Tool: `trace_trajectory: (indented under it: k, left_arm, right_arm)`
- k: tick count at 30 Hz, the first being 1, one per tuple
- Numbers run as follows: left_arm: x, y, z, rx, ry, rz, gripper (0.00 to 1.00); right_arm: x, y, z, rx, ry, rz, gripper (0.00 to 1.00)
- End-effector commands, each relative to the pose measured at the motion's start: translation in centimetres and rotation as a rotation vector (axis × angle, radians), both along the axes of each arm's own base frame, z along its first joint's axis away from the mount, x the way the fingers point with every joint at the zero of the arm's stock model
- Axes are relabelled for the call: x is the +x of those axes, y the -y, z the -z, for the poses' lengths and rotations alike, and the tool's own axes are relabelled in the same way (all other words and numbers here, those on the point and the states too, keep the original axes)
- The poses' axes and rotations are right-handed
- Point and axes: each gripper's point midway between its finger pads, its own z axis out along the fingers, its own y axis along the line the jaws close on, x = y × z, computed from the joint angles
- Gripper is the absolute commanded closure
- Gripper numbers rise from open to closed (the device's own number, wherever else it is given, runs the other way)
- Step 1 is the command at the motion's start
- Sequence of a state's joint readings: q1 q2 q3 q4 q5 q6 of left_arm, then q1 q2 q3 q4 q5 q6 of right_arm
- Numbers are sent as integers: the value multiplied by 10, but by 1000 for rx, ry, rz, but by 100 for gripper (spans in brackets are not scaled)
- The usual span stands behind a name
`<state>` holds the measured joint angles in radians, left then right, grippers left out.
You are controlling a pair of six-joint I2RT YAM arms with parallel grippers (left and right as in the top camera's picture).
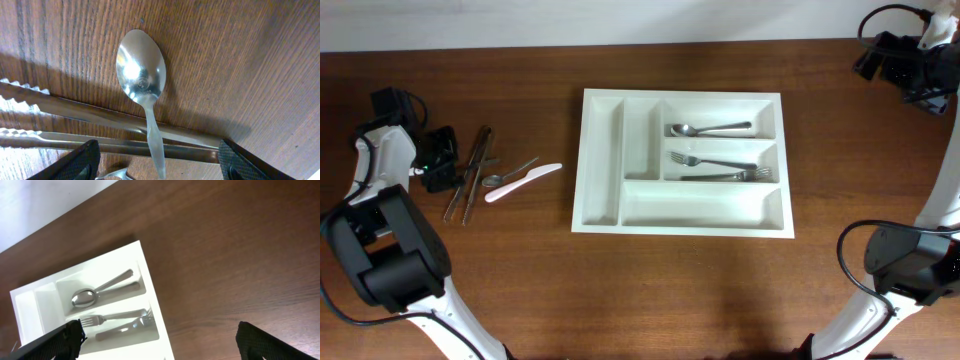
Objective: Pack container
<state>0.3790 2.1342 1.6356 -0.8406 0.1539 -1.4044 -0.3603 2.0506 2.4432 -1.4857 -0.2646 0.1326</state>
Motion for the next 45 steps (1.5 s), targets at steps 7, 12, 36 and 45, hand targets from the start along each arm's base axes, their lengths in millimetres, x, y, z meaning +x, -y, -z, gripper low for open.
trace_trajectory:
  k: [7, 12, 36, 45]
  left_arm:
    - [10, 6, -3, -67, 44, -5, 22]
    - [23, 18, -11, -86, 147, 225, 17]
    - [7, -22, -32, 553, 33, 1813, 26]
    - [19, -20, -47, 718, -118, 2257, 21]
  right_arm:
    - [1, 1, 3, 17, -4, 6, 2]
    - [1, 1, 3, 17, -4, 6, 1]
    - [2, 1, 2, 16, 0, 6, 1]
    - [2, 1, 2, 16, 1, 6, 1]
